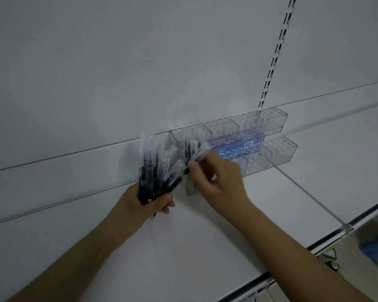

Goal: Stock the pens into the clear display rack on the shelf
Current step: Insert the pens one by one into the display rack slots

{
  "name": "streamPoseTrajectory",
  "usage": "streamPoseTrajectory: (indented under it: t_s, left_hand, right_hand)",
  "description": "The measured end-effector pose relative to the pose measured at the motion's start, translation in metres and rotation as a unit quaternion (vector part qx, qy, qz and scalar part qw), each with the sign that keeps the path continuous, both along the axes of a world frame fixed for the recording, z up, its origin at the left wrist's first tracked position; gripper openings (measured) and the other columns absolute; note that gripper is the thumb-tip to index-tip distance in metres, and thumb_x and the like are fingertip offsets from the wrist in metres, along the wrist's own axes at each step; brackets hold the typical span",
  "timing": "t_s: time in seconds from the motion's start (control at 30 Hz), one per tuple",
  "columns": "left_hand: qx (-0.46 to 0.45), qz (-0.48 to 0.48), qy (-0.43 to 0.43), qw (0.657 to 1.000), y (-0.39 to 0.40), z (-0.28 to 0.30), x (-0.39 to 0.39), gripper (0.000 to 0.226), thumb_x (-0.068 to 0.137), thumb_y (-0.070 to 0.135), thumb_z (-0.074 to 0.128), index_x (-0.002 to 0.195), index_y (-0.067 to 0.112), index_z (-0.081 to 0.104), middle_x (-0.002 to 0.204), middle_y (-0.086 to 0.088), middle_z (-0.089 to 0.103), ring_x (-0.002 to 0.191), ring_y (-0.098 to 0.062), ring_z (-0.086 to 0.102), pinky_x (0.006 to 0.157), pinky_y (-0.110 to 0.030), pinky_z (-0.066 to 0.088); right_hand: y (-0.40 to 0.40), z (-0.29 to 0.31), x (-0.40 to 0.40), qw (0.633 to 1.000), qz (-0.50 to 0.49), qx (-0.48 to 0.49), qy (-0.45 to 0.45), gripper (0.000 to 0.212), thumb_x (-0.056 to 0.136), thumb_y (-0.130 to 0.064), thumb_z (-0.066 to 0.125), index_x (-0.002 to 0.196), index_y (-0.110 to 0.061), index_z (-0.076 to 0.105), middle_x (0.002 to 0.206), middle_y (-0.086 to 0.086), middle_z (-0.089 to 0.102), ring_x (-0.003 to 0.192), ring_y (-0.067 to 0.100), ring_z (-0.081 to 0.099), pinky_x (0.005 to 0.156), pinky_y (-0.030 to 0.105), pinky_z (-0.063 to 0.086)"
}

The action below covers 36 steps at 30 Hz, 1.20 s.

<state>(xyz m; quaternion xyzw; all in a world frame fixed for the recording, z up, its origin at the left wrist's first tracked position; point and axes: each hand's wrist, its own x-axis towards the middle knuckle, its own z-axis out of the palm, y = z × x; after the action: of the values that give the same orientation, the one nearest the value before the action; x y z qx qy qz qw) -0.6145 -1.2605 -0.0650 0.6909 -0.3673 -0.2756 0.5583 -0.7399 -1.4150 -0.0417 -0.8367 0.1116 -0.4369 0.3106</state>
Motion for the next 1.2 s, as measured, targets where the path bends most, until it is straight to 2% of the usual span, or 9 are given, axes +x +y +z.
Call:
streamPoseTrajectory:
  t_s: [0.07,0.17,0.33,0.53,0.67,0.8,0.9,1.07,1.2]
  left_hand:
    - [-0.008,-0.002,0.012,1.0,0.0,0.0,-0.001,0.031,0.077,0.036,0.078,0.09,0.01,0.065,0.076,-0.005,0.073,0.066,-0.016,0.067,0.052,-0.025,0.049]
    - [-0.021,0.002,0.026,0.999,-0.001,0.001,-0.002,0.019,0.08,0.022,0.065,0.092,0.007,0.064,0.074,-0.005,0.071,0.064,-0.016,0.065,0.051,-0.025,0.049]
    - [-0.021,0.011,0.025,0.999,-0.002,-0.001,-0.003,0.005,0.086,0.012,0.062,0.09,0.008,0.064,0.072,-0.004,0.071,0.062,-0.013,0.064,0.051,-0.024,0.049]
    - [-0.029,0.009,0.02,0.999,0.0,-0.001,-0.002,0.017,0.083,0.024,0.071,0.09,0.01,0.064,0.073,-0.004,0.071,0.062,-0.013,0.064,0.051,-0.023,0.049]
    - [-0.033,0.013,0.025,0.999,0.0,-0.002,-0.001,0.01,0.084,0.016,0.062,0.09,0.009,0.064,0.071,-0.004,0.071,0.061,-0.013,0.063,0.05,-0.024,0.049]
    - [-0.031,0.013,0.029,0.999,-0.001,-0.003,-0.001,0.005,0.086,0.012,0.062,0.089,0.009,0.064,0.071,-0.004,0.071,0.061,-0.013,0.062,0.051,-0.024,0.049]
    - [-0.033,0.013,0.036,0.999,-0.001,-0.003,-0.001,0.006,0.086,0.012,0.062,0.089,0.008,0.064,0.07,-0.003,0.071,0.06,-0.011,0.062,0.05,-0.023,0.048]
    - [-0.039,0.009,0.035,0.999,-0.001,0.001,-0.003,0.017,0.081,0.019,0.062,0.091,0.005,0.064,0.071,-0.004,0.07,0.061,-0.012,0.062,0.051,-0.022,0.049]
    - [-0.037,0.011,0.036,0.999,-0.001,0.0,-0.002,0.008,0.086,0.011,0.061,0.092,0.005,0.063,0.071,-0.004,0.071,0.061,-0.012,0.063,0.051,-0.023,0.049]
  right_hand:
    - [-0.005,0.006,-0.006,0.995,-0.018,0.062,-0.078,0.029,0.094,-0.031,0.044,0.081,-0.009,0.056,0.062,-0.005,0.062,0.053,0.015,0.059,0.051,0.033,0.047]
    - [-0.016,0.008,-0.01,0.977,-0.088,0.121,-0.153,0.026,0.1,-0.03,0.039,0.086,-0.011,0.051,0.067,0.001,0.064,0.055,0.021,0.061,0.053,0.043,0.047]
    - [-0.026,0.009,-0.009,0.978,-0.134,0.111,-0.114,0.02,0.105,-0.019,0.037,0.089,-0.012,0.047,0.071,-0.006,0.065,0.059,0.009,0.061,0.056,0.035,0.049]
    - [-0.027,0.005,-0.007,0.995,-0.089,0.048,-0.026,0.025,0.104,-0.033,0.034,0.091,-0.016,0.046,0.075,0.004,0.063,0.066,0.02,0.061,0.06,0.035,0.046]
    - [-0.027,0.004,-0.004,0.997,-0.053,-0.001,0.064,0.02,0.105,-0.03,0.038,0.087,-0.021,0.041,0.067,-0.006,0.05,0.061,0.009,0.049,0.055,0.02,0.036]
    - [-0.027,-0.001,0.0,0.984,-0.025,-0.067,0.166,0.022,0.106,-0.031,0.038,0.087,-0.02,0.039,0.071,-0.008,0.046,0.064,0.011,0.044,0.057,0.031,0.033]
    - [-0.03,-0.003,0.002,0.981,-0.032,-0.087,0.172,0.022,0.105,-0.029,0.042,0.086,-0.018,0.041,0.076,-0.004,0.048,0.068,0.017,0.044,0.059,0.033,0.032]
    - [-0.033,-0.003,-0.002,0.983,-0.064,-0.073,0.158,0.029,0.101,-0.043,0.044,0.081,-0.022,0.048,0.075,-0.011,0.046,0.069,0.01,0.042,0.06,0.027,0.029]
    - [-0.029,0.006,-0.01,0.99,-0.116,-0.043,0.069,0.035,0.098,-0.049,0.038,0.074,-0.025,0.046,0.058,-0.013,0.042,0.055,0.003,0.044,0.052,0.017,0.029]
